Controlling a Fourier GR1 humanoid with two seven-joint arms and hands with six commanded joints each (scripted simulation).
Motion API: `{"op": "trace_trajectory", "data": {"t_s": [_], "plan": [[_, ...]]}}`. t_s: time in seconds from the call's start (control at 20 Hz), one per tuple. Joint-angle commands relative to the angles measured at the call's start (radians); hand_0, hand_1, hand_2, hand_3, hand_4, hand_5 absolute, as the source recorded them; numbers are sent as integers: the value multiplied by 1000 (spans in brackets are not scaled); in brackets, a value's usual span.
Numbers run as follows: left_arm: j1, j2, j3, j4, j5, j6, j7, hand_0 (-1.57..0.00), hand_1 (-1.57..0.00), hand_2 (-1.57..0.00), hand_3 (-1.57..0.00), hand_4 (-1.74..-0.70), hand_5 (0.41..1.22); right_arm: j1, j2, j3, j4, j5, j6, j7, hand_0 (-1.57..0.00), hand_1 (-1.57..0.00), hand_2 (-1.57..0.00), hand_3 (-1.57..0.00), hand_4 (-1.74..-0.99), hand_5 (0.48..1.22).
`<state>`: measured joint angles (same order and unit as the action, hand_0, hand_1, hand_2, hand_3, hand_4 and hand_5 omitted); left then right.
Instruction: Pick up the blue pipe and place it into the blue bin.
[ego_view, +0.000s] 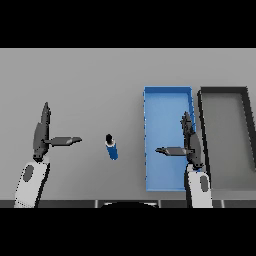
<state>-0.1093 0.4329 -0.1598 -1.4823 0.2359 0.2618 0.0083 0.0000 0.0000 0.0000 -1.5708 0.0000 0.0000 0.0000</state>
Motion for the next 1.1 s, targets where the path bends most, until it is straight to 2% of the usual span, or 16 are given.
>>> {"op": "trace_trajectory", "data": {"t_s": [0.0,0.25,0.3,0.35,0.4,0.6,0.7,0.8,1.0,1.05], "plan": [[-1,-1,0,0,-1,1,-4,1,1,1,1,-1186,605,-1,-1,-1,1,-1,0,1,1,1,1,1,-1254,598],[-6,-8,-7,-5,-6,6,-7,1,1,1,1,-1186,605,-3,-6,-9,13,-9,7,-5,1,1,1,1,-1254,598],[15,60,-20,-7,21,-121,-48,1,1,1,1,-1186,605,44,-61,31,-23,55,34,-53,1,1,1,1,-1254,598],[30,105,-25,6,38,-208,-76,1,1,1,1,-1188,606,68,-99,50,-46,92,47,-72,1,1,1,1,-1255,597],[37,130,-25,17,50,-262,-95,1,1,1,1,-1190,604,96,-124,67,-65,123,56,-87,1,1,1,1,-1251,597],[42,163,-41,23,47,-335,-129,1,1,1,1,-1174,603,108,-144,88,-106,157,57,-38,1,1,1,1,-1236,594],[73,186,-65,-14,35,-375,-168,1,1,1,1,-1162,605,113,-146,94,-112,153,68,-50,1,1,1,1,-1226,593],[79,203,-104,-41,34,-434,-142,1,1,1,1,-1168,592,98,-152,88,-96,156,66,-47,1,1,1,1,-1226,596],[100,217,-176,-117,26,-499,-90,1,1,1,1,-1182,544,102,-149,100,-95,151,84,-94,1,1,1,1,-1242,618],[96,216,-187,-140,33,-507,-69,1,1,1,1,-1187,532,93,-149,98,-88,149,86,-77,1,1,1,1,-1254,626]]}}
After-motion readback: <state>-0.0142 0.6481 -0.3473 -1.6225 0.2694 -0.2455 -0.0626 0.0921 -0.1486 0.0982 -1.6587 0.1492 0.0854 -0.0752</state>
